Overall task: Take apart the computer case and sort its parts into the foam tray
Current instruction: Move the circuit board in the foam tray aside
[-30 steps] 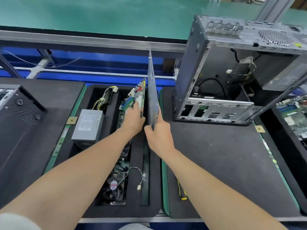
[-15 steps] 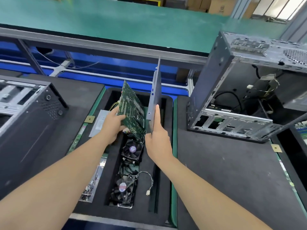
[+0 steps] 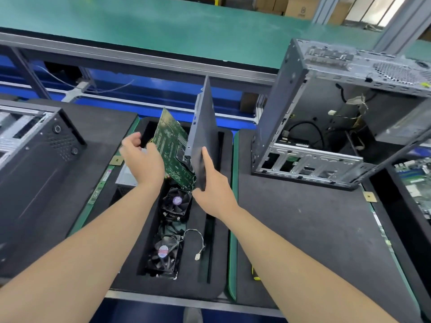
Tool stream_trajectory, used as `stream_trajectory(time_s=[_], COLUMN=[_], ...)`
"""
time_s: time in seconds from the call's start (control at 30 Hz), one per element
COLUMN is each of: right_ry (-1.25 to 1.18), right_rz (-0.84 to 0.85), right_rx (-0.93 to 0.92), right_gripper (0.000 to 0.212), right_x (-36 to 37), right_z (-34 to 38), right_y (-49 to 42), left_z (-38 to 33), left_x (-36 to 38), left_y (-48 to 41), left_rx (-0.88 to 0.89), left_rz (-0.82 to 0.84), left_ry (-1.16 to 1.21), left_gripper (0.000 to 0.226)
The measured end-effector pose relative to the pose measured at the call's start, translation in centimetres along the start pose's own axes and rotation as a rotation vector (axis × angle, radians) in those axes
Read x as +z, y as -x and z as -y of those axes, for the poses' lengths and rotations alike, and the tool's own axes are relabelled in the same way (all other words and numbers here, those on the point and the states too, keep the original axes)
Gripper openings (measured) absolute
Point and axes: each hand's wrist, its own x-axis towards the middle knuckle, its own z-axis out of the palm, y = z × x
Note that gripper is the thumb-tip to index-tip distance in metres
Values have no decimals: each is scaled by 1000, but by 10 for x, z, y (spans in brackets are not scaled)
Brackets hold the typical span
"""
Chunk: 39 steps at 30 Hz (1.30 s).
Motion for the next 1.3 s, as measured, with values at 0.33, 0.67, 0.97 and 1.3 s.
stream_trajectory(time_s=[0.33,0.67,0.97,1.3], right_ry=[-9,-21,-24,7], right_rz=[-107,-173,-170,-193], right_rx=[121,181,193,110], right_gripper=[69,47,41,42], right_x=[-50,-130,-186,-237], right_z=[-46,-127,-182,-207], right_y=[25,63,89,99], left_z=[-97,-16,35,-10], left_x=[41,87,92,116], left_y=[104,222,276,302], left_rx=[1058,183,118,371], left_rz=[117,728,984,751], left_ry=[-41,-752,-1400,-918], left_gripper=[28,34,25,24])
